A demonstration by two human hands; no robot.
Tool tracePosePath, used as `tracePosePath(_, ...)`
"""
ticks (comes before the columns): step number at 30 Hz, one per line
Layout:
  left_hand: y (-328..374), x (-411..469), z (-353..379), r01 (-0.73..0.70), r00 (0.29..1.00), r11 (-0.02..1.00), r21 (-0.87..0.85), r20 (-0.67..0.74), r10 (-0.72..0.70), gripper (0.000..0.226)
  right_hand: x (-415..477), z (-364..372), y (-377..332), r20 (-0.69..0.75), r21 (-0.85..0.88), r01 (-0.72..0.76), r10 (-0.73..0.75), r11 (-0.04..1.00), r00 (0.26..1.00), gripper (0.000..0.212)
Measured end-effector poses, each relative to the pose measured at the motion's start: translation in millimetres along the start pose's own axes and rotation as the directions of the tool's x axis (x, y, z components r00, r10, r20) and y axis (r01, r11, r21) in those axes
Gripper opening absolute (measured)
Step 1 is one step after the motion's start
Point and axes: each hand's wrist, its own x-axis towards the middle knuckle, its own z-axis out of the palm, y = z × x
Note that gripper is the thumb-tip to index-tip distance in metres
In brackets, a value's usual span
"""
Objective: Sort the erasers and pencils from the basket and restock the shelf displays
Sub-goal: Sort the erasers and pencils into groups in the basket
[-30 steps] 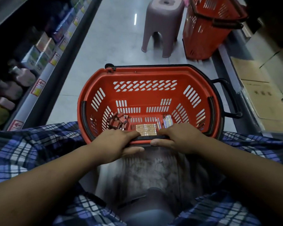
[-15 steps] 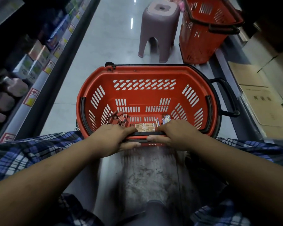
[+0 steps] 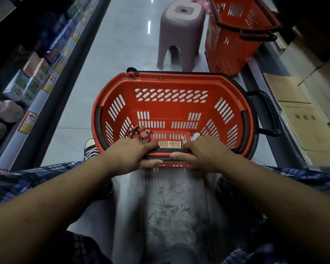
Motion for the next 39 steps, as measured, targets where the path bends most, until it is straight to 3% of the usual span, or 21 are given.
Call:
tracePosePath(17,37,82,-9,-0.019,0.999,0.999,0.050,0.043,0.017,0.058,-16,-12,76,-0.014,-0.008,-0.042,0.042,0.999,0.999,0.097)
tracePosePath(22,35,80,-6,-0.013,0.999,1.000,0.015,0.039,0.012,0.061,-17,-10,78,0.008,0.005,-0.044,0.044,0.999,0.999,0.085)
tracePosePath(24,36,81,-8,0.009,0.998,1.000,-0.015,0.062,-0.008,0.060,-16,-10,80,0.049,0.070,-0.065,0.062,0.995,0.997,0.083)
tracePosePath(26,38,84,-16,0.067,0.991,0.994,-0.085,0.124,-0.056,0.059,-12,-12,84,0.100,0.242,-0.121,0.100,0.963,0.990,0.080)
tracePosePath(29,31,100,-29,0.177,0.962,0.961,-0.213,0.243,-0.124,0.052,1,-18,96,0.134,0.396,-0.182,0.140,0.900,0.981,0.053)
tracePosePath(31,17,117,-32,0.190,0.949,0.958,-0.214,0.291,-0.123,0.040,13,-21,108,0.186,0.342,-0.204,0.147,0.917,0.972,0.044)
tracePosePath(33,1,139,-31,0.187,0.938,0.961,-0.204,0.329,-0.113,0.028,28,-21,120,0.255,0.249,-0.225,0.160,0.942,0.954,0.049)
tracePosePath(39,-45,214,-3,0.181,0.881,0.974,-0.133,0.462,-0.101,0.041,86,-5,149,0.409,0.099,-0.222,0.163,0.970,0.898,0.064)
